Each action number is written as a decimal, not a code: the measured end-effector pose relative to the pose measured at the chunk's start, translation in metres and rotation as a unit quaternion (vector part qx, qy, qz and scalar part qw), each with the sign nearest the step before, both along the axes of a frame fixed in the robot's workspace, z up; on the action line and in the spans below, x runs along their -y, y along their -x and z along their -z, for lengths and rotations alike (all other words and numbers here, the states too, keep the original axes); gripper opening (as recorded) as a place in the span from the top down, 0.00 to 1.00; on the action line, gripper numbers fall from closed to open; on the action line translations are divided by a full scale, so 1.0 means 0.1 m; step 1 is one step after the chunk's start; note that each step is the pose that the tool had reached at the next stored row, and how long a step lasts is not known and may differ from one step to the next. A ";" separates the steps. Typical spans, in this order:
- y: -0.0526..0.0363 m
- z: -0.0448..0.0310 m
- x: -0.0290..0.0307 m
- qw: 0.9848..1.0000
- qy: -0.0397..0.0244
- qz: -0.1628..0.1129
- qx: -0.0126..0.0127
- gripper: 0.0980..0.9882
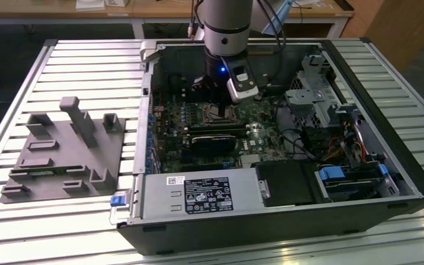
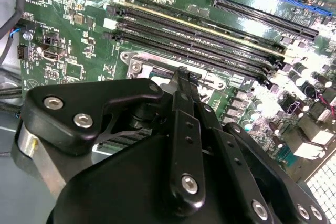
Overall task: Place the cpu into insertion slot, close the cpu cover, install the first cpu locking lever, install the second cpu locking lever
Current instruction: 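Install the second cpu locking lever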
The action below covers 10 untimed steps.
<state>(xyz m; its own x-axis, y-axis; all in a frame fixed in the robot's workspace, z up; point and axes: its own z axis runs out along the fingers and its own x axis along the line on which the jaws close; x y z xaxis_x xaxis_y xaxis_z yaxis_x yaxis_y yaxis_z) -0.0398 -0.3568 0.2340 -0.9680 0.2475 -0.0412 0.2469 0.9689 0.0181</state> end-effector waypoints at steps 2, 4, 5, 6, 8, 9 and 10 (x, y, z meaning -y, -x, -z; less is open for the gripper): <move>0.002 0.000 0.007 1.000 0.000 0.000 0.000 0.99; 0.003 0.001 0.011 1.000 -0.001 0.000 0.000 0.99; 0.004 0.002 0.016 1.000 -0.002 0.000 0.000 0.99; 0.005 0.003 0.022 1.000 -0.003 0.000 0.000 0.99; 0.007 0.006 0.036 1.000 -0.005 0.000 0.000 0.99; 0.008 0.007 0.040 1.000 -0.006 0.000 0.000 0.99; 0.008 0.009 0.041 1.000 -0.006 0.000 0.000 0.99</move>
<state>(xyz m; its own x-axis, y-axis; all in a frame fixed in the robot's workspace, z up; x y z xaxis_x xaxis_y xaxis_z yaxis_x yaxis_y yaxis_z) -0.0406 -0.3609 0.2331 -0.9680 0.2480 -0.0383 0.2470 0.9686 0.0299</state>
